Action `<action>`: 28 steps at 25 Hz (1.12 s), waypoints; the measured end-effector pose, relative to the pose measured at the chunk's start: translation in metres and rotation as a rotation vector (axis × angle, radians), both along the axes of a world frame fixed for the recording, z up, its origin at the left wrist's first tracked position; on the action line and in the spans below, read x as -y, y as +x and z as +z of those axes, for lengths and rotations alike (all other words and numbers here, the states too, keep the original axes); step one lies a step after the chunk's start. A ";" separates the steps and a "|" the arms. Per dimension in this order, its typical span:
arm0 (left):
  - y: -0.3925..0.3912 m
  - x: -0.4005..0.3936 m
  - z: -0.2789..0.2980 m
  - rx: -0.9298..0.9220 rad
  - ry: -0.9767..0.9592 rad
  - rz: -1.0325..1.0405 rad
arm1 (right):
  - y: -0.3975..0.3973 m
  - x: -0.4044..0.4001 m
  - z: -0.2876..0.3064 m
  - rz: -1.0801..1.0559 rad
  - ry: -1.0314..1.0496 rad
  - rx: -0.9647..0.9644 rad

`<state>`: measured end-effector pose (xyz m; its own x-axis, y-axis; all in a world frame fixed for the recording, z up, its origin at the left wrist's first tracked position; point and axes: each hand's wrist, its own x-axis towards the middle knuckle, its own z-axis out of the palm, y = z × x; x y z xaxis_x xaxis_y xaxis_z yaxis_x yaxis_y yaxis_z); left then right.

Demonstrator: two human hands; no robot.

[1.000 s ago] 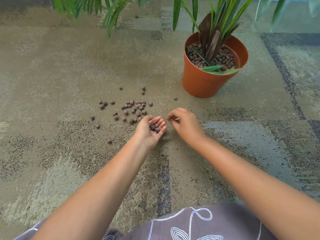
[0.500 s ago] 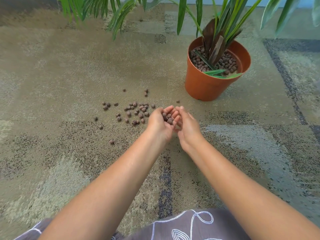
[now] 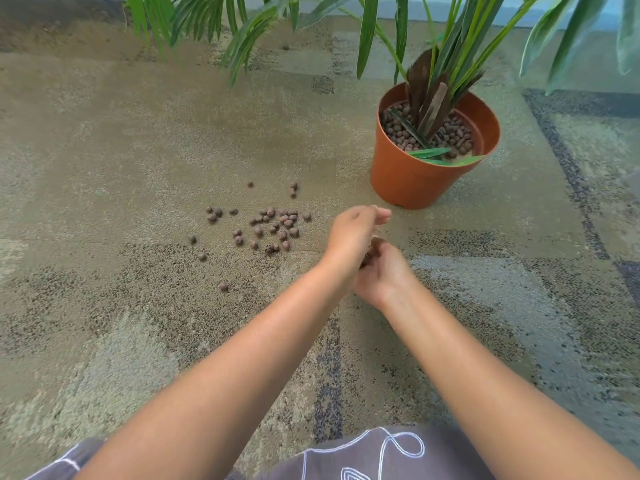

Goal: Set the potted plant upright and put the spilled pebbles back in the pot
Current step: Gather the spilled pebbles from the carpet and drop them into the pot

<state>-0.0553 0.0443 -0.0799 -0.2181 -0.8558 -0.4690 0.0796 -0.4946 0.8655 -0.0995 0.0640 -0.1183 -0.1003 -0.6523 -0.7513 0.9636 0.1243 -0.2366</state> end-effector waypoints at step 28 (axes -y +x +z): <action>0.163 0.113 -0.073 1.028 -0.438 0.091 | -0.085 0.012 0.053 0.240 -0.137 -0.392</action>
<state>0.1081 -0.0688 -0.1532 0.1712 -0.9842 -0.0451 -0.7528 -0.1602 0.6384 -0.1848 0.0522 -0.0653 -0.1931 -0.7819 -0.5927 0.7461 0.2752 -0.6062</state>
